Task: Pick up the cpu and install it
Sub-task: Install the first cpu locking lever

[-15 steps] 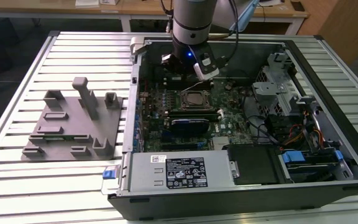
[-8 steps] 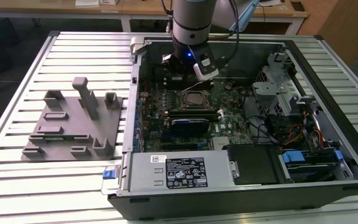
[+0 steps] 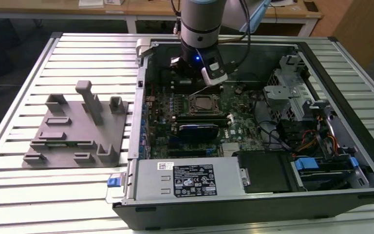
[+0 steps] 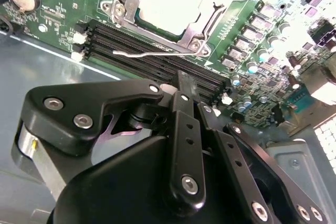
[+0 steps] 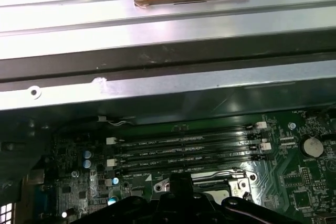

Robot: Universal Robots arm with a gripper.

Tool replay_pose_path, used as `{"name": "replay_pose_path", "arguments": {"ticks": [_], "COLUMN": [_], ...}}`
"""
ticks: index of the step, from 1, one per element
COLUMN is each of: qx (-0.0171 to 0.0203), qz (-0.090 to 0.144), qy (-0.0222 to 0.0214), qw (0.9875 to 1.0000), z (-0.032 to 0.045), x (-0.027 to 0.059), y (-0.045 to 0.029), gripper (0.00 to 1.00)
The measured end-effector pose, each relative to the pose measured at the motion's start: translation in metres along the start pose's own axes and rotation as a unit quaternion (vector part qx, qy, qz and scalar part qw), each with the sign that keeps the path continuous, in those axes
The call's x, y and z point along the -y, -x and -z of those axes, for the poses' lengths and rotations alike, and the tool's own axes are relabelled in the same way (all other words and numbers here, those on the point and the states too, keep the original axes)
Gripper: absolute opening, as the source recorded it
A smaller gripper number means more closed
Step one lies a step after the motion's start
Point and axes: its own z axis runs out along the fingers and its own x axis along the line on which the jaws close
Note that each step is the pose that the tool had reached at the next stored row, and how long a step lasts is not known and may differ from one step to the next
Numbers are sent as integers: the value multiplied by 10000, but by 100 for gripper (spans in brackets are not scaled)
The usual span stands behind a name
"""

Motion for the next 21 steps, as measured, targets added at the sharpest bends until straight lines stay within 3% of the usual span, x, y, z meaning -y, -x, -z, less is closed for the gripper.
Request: {"name": "replay_pose_path", "arguments": {"ticks": [21], "qx": [160], "qz": [-584], "qy": [9], "qw": [9982], "z": [-78], "x": [-5], "y": [88], "gripper": [11]}}
